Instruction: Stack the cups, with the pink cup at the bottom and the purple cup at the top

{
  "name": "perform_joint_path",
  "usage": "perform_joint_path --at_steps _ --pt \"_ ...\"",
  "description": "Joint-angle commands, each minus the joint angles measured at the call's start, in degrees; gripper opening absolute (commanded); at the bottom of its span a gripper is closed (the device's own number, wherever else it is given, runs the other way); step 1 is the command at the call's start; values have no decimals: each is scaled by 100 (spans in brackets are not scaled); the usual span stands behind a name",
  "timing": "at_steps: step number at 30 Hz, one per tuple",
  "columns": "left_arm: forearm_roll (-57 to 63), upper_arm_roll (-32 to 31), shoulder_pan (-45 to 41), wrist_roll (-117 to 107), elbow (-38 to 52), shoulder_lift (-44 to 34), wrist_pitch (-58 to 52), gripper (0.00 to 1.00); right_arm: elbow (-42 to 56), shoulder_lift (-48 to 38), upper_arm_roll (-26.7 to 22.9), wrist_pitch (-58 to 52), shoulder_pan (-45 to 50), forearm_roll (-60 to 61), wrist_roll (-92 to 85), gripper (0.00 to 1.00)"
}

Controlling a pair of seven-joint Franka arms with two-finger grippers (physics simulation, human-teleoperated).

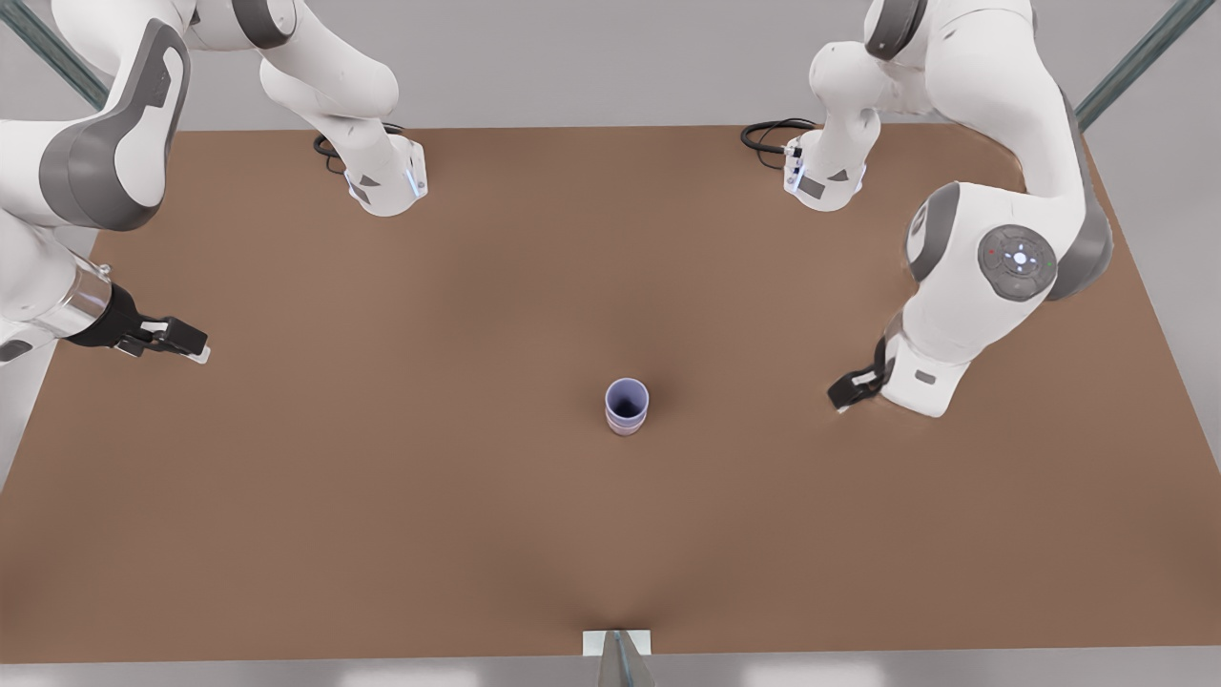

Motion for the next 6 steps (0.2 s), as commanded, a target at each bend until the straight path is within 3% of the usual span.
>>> perform_joint_path --at_steps 1,3,6 --pt "209 6 216 4207 -255 -471 -856 100 2 -7 2 3 0 4 -27 100" --pt "226 -118 251 4198 -888 -920 -461 100 2 -7 2 3 0 4 -27 100" --pt "226 -135 251 4198 -897 -920 -461 100 2 -7 2 3 0 4 -27 100"
